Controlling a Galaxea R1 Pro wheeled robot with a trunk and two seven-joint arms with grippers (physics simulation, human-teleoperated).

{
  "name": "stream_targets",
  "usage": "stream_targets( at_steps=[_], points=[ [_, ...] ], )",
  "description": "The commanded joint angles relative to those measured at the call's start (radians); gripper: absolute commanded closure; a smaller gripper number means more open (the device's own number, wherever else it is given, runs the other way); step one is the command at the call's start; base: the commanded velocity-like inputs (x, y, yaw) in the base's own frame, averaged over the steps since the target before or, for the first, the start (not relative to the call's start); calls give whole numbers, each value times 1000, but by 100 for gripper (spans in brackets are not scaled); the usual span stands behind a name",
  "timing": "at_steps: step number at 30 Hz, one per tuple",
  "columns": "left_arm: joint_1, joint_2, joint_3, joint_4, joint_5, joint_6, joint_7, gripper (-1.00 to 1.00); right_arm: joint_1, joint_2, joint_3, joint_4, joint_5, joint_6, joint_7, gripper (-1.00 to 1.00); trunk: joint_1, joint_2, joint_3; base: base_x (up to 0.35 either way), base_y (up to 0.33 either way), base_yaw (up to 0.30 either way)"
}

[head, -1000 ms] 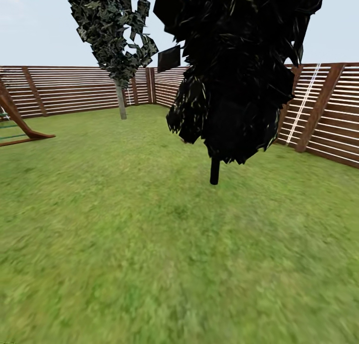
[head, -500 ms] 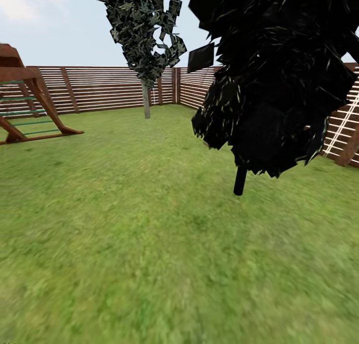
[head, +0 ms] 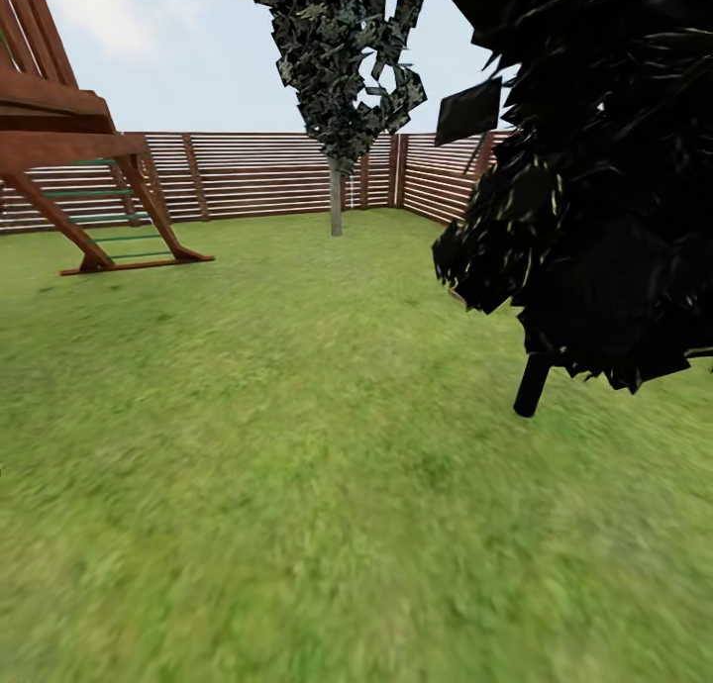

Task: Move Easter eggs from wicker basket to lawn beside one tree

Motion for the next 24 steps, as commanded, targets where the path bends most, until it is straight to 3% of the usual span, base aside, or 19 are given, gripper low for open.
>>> stream_targets(
  at_steps=[1,24],
  points=[
    [1,0,0,-2,0,-1,0,-100,0,0,1,1,0,-3,-1,-100,1,0,-1,339,0,87],
    [1,0,0,-1,0,-1,0,-100,0,-5,2,1,0,-4,1,-100,1,0,-1,339,0,5]
  ],
)
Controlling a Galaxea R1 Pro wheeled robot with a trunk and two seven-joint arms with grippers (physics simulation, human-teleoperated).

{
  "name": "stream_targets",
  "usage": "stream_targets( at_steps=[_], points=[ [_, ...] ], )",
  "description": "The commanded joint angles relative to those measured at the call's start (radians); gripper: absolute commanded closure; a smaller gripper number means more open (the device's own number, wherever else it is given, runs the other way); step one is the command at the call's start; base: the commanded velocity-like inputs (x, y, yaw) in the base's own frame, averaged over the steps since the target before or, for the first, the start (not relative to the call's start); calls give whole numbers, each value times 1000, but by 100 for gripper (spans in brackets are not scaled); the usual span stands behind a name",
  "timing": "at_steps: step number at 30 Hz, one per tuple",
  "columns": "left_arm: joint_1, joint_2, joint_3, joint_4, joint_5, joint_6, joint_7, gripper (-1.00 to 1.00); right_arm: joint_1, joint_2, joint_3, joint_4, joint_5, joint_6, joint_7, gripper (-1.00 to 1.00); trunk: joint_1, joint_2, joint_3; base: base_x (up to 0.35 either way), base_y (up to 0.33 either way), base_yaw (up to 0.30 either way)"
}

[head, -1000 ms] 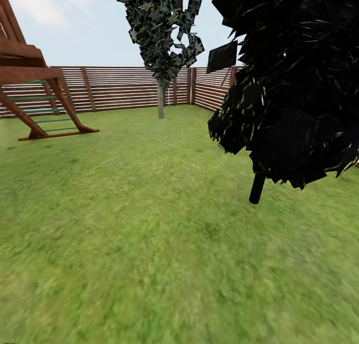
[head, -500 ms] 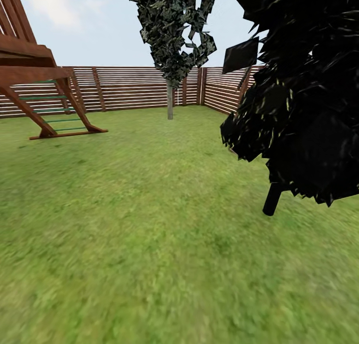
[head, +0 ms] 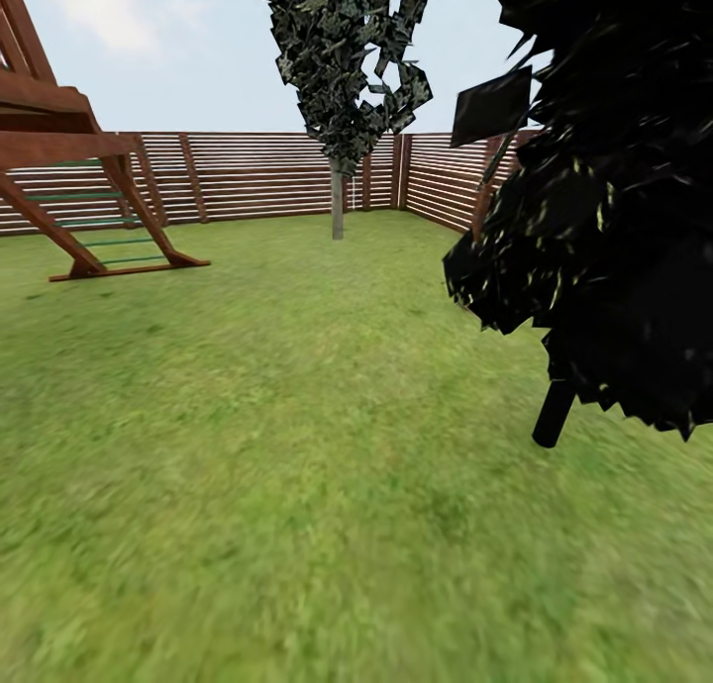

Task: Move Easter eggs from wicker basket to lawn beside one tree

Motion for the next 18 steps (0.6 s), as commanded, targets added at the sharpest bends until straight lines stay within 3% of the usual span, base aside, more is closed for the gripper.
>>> stream_targets(
  at_steps=[1,18],
  points=[
    [1,0,0,-2,0,-1,0,-100,0,0,1,1,0,-3,-1,-100,1,0,-1,339,0,0],
    [1,0,0,-2,0,-1,0,-100,-1,0,0,1,0,-3,-1,-100,1,0,-1,339,0,0]
  ],
)
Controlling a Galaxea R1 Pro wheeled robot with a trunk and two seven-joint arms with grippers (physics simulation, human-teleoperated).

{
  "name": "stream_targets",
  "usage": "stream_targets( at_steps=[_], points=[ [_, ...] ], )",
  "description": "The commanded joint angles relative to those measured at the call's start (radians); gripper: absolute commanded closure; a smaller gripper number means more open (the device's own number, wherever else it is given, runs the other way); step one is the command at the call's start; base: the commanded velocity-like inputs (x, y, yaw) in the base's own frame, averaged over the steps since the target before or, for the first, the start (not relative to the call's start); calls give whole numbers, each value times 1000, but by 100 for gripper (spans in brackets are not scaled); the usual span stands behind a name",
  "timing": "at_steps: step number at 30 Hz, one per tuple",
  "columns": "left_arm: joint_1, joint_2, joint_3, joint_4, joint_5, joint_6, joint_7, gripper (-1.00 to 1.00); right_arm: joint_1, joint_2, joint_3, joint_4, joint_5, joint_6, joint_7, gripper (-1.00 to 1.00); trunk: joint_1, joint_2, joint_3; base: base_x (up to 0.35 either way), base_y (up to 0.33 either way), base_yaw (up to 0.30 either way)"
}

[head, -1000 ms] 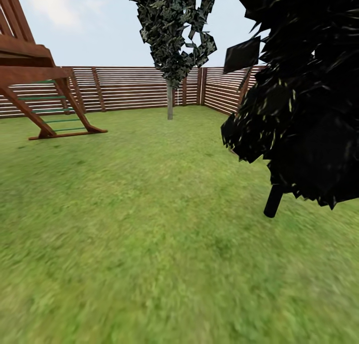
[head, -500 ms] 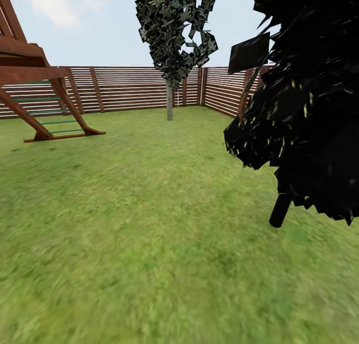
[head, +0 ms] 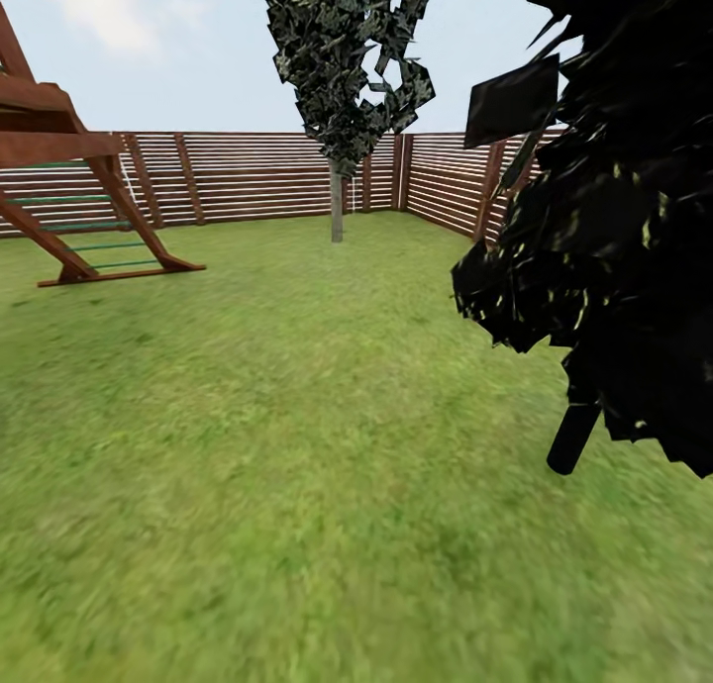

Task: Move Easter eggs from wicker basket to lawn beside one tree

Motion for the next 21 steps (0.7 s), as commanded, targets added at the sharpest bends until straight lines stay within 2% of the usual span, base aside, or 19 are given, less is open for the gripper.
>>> stream_targets(
  at_steps=[1,7,17,21],
  points=[
    [1,0,0,-2,0,-1,0,-100,-1,0,1,1,0,-3,-1,-100,1,0,-1,339,0,0],
    [1,0,0,-1,0,-1,0,-100,0,4,0,1,0,-3,-1,-100,1,0,-1,339,0,46],
    [1,0,0,-2,0,-1,1,-100,-1,7,1,1,0,-3,-1,-100,1,0,-1,339,0,265],
    [1,0,0,-2,0,-1,0,-100,0,6,1,1,0,-3,-1,-100,1,0,-1,339,0,90]
  ],
)
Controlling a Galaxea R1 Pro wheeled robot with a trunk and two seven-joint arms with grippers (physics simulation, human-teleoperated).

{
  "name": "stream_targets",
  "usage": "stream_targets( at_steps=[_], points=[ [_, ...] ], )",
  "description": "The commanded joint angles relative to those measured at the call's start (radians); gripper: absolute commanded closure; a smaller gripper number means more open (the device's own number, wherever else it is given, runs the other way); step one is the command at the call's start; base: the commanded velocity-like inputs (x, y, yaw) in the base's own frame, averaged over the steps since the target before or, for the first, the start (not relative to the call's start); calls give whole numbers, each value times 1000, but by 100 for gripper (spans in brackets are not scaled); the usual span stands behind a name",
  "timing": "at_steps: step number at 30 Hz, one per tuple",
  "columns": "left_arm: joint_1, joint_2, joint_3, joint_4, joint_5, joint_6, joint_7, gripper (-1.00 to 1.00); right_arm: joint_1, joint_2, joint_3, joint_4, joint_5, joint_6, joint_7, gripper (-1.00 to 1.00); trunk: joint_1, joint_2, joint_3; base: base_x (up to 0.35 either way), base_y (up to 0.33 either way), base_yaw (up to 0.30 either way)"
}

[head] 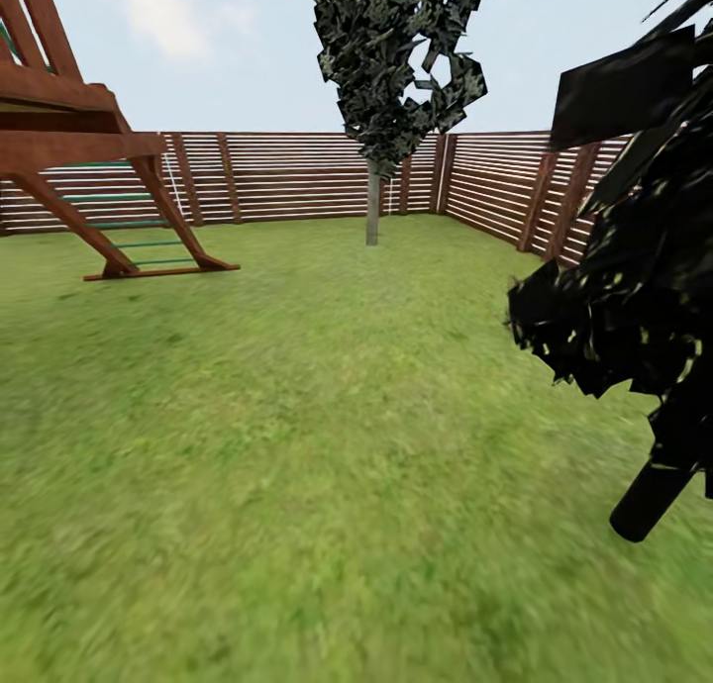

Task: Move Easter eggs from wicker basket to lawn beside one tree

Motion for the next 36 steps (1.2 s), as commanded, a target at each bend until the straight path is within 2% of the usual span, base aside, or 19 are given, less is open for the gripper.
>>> stream_targets(
  at_steps=[1,16,27,36],
  points=[
    [1,0,0,-2,0,-1,0,-100,0,0,1,1,0,-3,-1,-100,1,0,-1,339,0,18],
    [1,0,0,-2,0,-1,0,-100,-1,-7,-1,1,-3,-3,-2,-100,1,0,-1,339,0,2],
    [1,0,0,-1,0,-1,0,-100,-1,0,-1,1,-4,-2,-2,-100,1,0,-1,339,0,0],
    [1,0,0,-1,0,-1,1,-100,-1,-5,-1,1,-1,-1,-2,-100,1,0,-1,339,0,139]
  ],
)
